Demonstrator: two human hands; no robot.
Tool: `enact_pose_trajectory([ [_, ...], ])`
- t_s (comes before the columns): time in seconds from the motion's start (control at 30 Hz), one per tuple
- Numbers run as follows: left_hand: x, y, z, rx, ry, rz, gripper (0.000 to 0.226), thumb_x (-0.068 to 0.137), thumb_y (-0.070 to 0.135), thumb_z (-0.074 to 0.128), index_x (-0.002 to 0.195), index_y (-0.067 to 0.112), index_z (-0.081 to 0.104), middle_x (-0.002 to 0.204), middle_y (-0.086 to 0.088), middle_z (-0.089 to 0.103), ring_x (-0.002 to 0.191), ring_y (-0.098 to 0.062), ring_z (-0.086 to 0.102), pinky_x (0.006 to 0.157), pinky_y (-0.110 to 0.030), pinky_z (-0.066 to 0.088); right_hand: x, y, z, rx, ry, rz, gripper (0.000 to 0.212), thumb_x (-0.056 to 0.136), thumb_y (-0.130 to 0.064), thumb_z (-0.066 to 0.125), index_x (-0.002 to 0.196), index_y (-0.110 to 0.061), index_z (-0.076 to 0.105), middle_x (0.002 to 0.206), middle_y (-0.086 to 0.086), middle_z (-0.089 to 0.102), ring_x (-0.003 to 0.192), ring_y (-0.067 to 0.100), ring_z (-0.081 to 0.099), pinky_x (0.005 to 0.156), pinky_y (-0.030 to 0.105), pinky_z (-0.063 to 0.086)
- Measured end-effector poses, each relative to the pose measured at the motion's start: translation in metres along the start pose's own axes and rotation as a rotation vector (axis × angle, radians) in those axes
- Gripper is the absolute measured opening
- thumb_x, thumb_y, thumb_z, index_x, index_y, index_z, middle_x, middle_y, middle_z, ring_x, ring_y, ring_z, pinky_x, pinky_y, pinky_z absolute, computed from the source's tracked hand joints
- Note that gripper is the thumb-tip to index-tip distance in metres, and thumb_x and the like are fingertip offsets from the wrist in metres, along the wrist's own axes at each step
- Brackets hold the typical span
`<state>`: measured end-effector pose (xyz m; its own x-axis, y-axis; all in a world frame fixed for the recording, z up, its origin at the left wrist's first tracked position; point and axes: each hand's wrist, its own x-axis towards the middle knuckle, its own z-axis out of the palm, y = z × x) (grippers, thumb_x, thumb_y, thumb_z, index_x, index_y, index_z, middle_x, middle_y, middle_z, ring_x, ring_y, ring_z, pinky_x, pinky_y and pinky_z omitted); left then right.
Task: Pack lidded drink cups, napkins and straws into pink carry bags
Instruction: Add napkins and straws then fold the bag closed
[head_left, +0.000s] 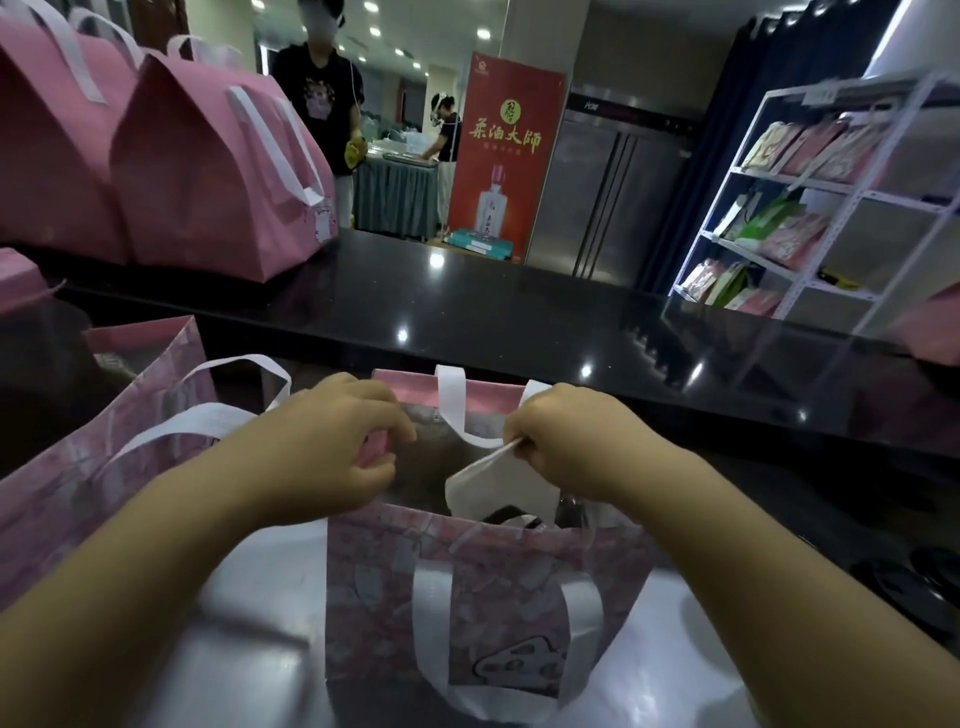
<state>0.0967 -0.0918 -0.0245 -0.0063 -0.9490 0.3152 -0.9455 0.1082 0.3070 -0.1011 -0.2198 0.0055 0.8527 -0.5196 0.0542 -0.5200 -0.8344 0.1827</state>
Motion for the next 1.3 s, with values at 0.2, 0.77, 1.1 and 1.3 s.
enact_pose_trajectory([
  [0.2,0.000,0.001,0.006,-0.088,0.046,0.018,0.017,0.080,0.040,0.056,0.096,0.039,0.061,0.099,0.025,0.051,0.098,0.000,0.044,0.086,-0.026,0.041,0.008,0.002,0.012,-0.029,-0.078,0.050,0.029,0.086,-0.042,0.061,0.107,-0.021,0.063,0.109,0.002,0.062,0.097,0.027,0.058,0.079,0.040,0.051],
  [0.77,-0.035,0.014,0.020,-0.199,0.044,-0.172,0.102,0.041,0.087,0.055,0.128,0.037,0.041,0.118,0.028,0.042,0.104,0.004,0.045,0.081,-0.017,0.037,-0.103,0.036,0.028,0.752,-0.090,0.332,0.064,0.053,-0.076,0.067,0.104,-0.037,0.058,0.101,-0.014,0.061,0.090,0.006,0.062,0.079,0.034,0.056],
  [1.1,-0.023,0.032,0.023,-0.139,0.012,-0.122,0.031,0.078,0.022,0.061,0.105,0.037,0.062,0.101,0.025,0.047,0.096,0.005,0.045,0.083,-0.015,0.043,-0.089,0.019,0.033,0.505,0.035,0.285,0.026,0.082,-0.032,0.069,0.107,-0.033,0.062,0.105,-0.014,0.056,0.097,0.007,0.054,0.081,0.029,0.052],
  [1.3,-0.020,0.030,0.030,0.199,0.035,-0.098,0.028,0.075,0.042,0.061,0.102,0.045,0.061,0.142,0.011,0.005,0.133,-0.023,-0.006,0.112,-0.049,0.011,-0.083,0.020,0.029,0.201,0.023,0.232,0.030,0.080,-0.046,0.064,0.108,-0.038,0.059,0.143,-0.013,0.009,0.128,0.020,0.001,0.109,0.047,0.012],
])
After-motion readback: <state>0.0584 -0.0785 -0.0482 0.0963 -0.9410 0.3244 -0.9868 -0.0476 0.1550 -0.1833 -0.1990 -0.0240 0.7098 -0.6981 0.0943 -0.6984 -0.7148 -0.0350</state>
